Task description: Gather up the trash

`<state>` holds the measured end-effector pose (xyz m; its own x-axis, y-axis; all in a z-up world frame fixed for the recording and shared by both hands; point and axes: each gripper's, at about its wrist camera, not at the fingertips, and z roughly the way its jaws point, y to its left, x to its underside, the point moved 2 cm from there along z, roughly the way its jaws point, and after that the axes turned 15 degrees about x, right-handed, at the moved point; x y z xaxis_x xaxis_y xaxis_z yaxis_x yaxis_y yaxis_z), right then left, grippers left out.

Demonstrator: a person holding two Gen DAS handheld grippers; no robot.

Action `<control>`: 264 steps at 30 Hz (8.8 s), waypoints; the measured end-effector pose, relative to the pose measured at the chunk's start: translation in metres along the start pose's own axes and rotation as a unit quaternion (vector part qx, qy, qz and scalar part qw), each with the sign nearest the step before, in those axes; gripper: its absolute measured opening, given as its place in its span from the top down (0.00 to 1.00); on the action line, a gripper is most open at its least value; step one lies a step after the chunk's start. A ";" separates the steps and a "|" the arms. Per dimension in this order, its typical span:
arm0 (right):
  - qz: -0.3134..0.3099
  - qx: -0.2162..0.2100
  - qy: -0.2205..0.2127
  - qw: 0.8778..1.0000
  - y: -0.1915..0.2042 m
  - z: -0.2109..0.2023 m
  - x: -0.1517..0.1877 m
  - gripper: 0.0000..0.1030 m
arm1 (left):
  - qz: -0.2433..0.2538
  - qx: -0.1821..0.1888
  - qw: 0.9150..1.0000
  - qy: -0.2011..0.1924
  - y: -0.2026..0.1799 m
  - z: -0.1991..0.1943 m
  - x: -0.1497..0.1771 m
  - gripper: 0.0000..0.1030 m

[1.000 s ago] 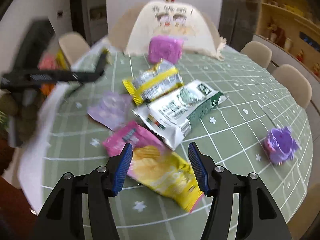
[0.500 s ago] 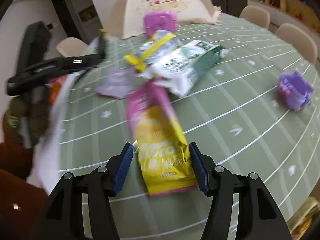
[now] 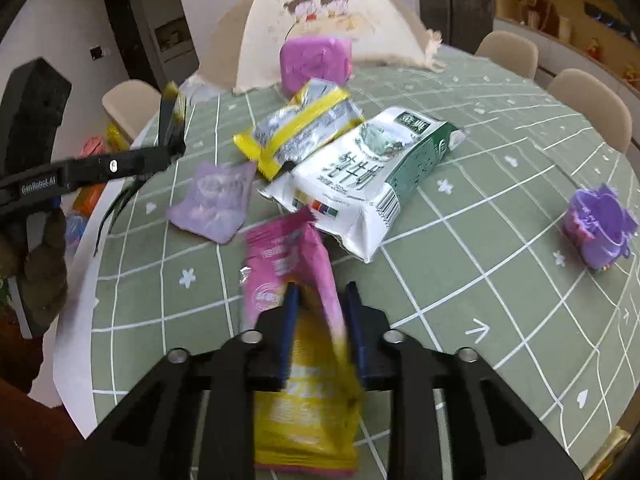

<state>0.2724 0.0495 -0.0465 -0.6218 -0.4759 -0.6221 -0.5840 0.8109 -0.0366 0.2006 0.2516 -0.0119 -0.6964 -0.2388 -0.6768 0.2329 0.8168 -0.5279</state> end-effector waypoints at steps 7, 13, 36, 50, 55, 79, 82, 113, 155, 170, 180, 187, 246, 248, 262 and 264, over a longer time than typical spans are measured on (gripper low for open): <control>0.044 0.041 -0.044 0.997 -0.027 -0.047 0.010 0.91 | 0.040 0.013 0.999 -0.003 -0.036 0.009 -0.008 0.70; 0.090 0.087 -0.079 0.989 -0.065 -0.091 0.033 0.91 | 0.105 0.041 0.994 0.006 -0.106 0.036 -0.013 0.70; 0.324 0.295 -0.075 0.896 -0.273 -0.196 0.222 0.90 | 0.204 0.209 0.938 0.190 -0.343 0.253 0.065 0.70; 0.358 0.288 -0.062 0.886 -0.320 -0.179 0.261 0.90 | 0.186 0.223 0.926 0.240 -0.384 0.326 0.090 0.70; 0.364 0.280 -0.066 0.886 -0.327 -0.176 0.271 0.90 | 0.180 0.223 0.926 0.245 -0.392 0.335 0.095 0.70; 0.342 0.267 -0.064 0.899 -0.321 -0.136 0.254 0.90 | 0.131 0.207 0.944 0.220 -0.363 0.320 0.079 0.48; 0.303 0.281 0.014 0.910 -0.318 -0.090 0.250 0.90 | 0.125 0.199 0.949 0.208 -0.346 0.301 0.073 0.48; 0.273 0.242 -0.072 0.928 -0.222 -0.134 0.156 0.56 | 0.113 0.077 0.990 0.031 -0.167 0.103 0.010 0.39; 0.130 0.139 -0.074 0.979 -0.070 -0.048 0.036 0.56 | 0.079 -0.074 0.993 0.050 -0.002 0.101 -0.063 0.64; 0.105 0.122 -0.065 0.985 -0.015 0.018 -0.074 0.56 | -0.018 -0.045 0.996 -0.074 0.031 -0.017 -0.050 0.63; 0.141 0.158 -0.041 0.976 -0.039 0.057 -0.092 0.56 | -0.031 -0.021 0.998 -0.051 0.046 -0.023 -0.027 0.63; 0.218 0.061 -0.014 0.974 -0.054 0.064 -0.083 0.56 | -0.053 0.007 0.997 -0.047 0.048 -0.018 -0.016 0.62; -0.129 -0.005 -0.026 0.991 0.136 0.020 -0.023 0.84 | -0.092 -0.040 0.990 -0.100 0.080 -0.080 -0.013 0.62; -0.117 0.006 -0.031 0.993 0.128 0.014 -0.020 0.89 | -0.089 -0.035 0.991 -0.096 0.075 -0.076 -0.012 0.62; 0.057 0.068 -0.056 0.994 -0.003 -0.044 0.014 0.95 | -0.052 0.005 0.998 -0.032 0.027 -0.021 0.001 0.62; 0.069 0.074 -0.062 0.993 -0.012 -0.049 0.016 0.95 | -0.042 0.010 0.999 -0.022 0.017 -0.012 0.003 0.62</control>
<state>0.2442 0.0153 -0.0171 -0.6161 -0.3188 -0.7203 -0.4086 0.9111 -0.0538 0.1944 0.2711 -0.0166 -0.6834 -0.3291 -0.6516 0.1886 0.7827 -0.5931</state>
